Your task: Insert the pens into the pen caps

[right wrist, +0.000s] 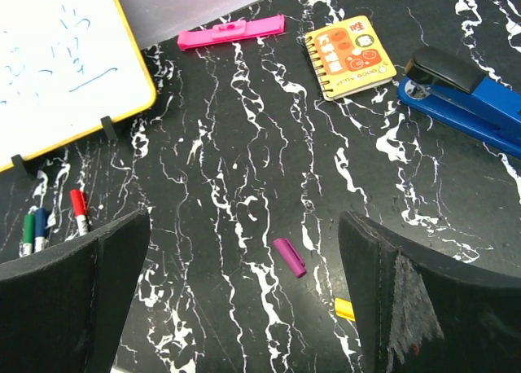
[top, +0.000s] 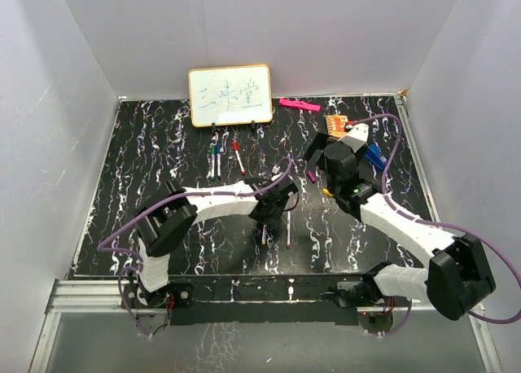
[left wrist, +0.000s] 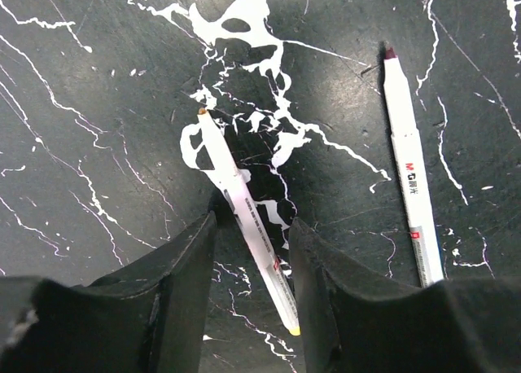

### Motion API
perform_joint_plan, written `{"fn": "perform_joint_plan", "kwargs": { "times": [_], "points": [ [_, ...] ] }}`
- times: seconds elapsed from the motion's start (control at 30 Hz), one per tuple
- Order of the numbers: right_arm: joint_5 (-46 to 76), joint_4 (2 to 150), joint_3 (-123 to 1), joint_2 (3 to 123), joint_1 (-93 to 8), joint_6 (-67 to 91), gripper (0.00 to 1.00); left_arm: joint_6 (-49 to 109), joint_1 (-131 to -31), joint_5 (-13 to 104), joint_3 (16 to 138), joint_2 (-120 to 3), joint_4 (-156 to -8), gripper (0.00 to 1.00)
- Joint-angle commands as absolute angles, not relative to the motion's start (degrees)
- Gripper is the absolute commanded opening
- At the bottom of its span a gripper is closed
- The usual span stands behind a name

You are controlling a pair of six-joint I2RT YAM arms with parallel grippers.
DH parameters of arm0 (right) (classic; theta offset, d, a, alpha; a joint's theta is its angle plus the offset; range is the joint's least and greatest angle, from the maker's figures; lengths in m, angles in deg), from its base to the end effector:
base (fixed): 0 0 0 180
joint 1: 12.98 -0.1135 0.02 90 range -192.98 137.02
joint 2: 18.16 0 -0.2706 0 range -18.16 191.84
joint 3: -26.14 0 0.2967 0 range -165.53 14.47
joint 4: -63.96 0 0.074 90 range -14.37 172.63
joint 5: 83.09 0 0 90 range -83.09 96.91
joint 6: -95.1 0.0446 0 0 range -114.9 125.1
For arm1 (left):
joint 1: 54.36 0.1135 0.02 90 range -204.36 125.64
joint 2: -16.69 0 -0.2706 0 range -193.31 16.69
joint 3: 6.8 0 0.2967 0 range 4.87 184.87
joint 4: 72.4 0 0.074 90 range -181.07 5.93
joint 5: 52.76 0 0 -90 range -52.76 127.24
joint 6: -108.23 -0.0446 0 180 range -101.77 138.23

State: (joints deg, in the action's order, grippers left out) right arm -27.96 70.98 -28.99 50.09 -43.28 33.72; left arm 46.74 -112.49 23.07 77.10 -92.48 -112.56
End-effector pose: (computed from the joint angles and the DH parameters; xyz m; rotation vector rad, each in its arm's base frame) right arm 0.2827 0.1357 0.2594 0.3716 1.8216 0.1272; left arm 0.2342 -0.3559 0.1358 0.6101 2.5889 -0.1568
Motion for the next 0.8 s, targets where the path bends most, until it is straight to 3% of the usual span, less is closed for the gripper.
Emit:
{"fn": "perform_joint_plan", "kwargs": {
  "times": [0.0, 0.53, 0.77],
  "points": [
    [-26.7, 73.0, -33.1, 51.2, -42.2, 33.9, 0.98, 46.3, -112.3, 26.7, 74.7, -94.8, -120.2, 0.38],
    [-27.4, 77.3, -35.6, 54.1, -41.1, 34.7, 0.98, 46.1, -111.0, 30.5, 70.1, -94.3, -122.2, 0.32],
    [-29.7, 81.0, -35.6, 55.3, -40.0, 35.3, 0.98, 44.4, -107.6, 33.1, 69.0, -95.5, -118.6, 0.20]
  ]
}}
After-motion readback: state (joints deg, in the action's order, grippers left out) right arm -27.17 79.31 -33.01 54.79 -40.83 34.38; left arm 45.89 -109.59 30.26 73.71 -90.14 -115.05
